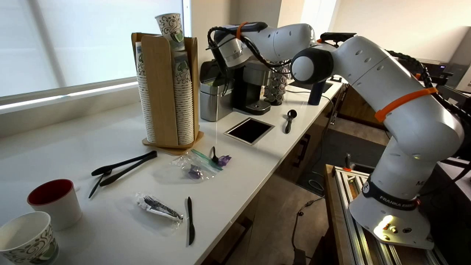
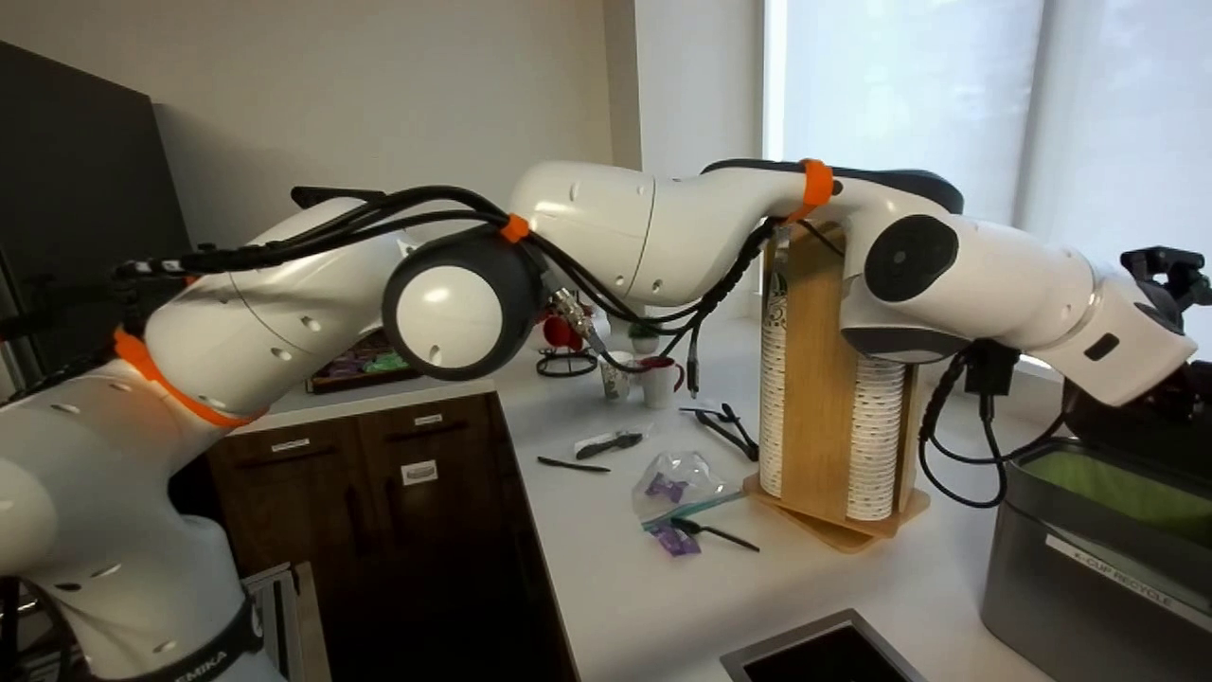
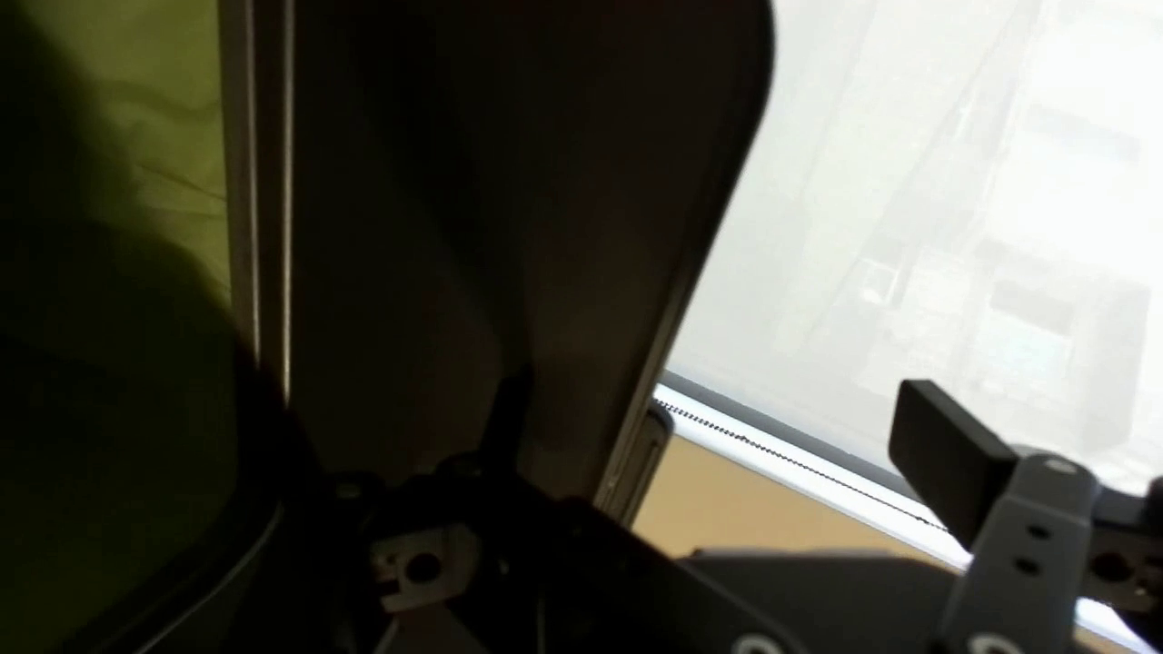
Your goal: Open the recycling bin
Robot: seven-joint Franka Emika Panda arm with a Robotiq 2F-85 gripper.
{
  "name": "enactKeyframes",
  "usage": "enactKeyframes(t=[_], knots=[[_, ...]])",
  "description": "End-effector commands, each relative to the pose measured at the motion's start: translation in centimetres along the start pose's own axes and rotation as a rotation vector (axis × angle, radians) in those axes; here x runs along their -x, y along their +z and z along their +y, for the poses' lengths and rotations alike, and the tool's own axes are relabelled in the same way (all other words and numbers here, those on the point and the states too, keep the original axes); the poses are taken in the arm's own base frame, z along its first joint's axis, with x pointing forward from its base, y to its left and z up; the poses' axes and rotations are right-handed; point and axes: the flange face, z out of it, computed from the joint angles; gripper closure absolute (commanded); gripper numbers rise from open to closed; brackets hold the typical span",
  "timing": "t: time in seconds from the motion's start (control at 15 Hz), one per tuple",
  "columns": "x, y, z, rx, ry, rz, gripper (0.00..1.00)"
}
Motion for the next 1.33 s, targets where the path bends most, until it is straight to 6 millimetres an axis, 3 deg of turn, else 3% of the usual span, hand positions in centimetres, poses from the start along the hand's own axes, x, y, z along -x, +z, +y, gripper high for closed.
enactKeyframes(t=[0.0, 0.6, 0.93, 1.27], knots=[[0.1, 0.6, 1.0, 0.013, -0.023, 0.067, 0.00], [0.1, 1.5, -0.3, 0.053, -0.080, 0.089, 0.00], [1.5, 2.7, -1.9, 0.122, -0.031, -0.119, 0.00], [1.0, 2.7, -2.3, 0.142, -0.024, -0.163, 0.00]])
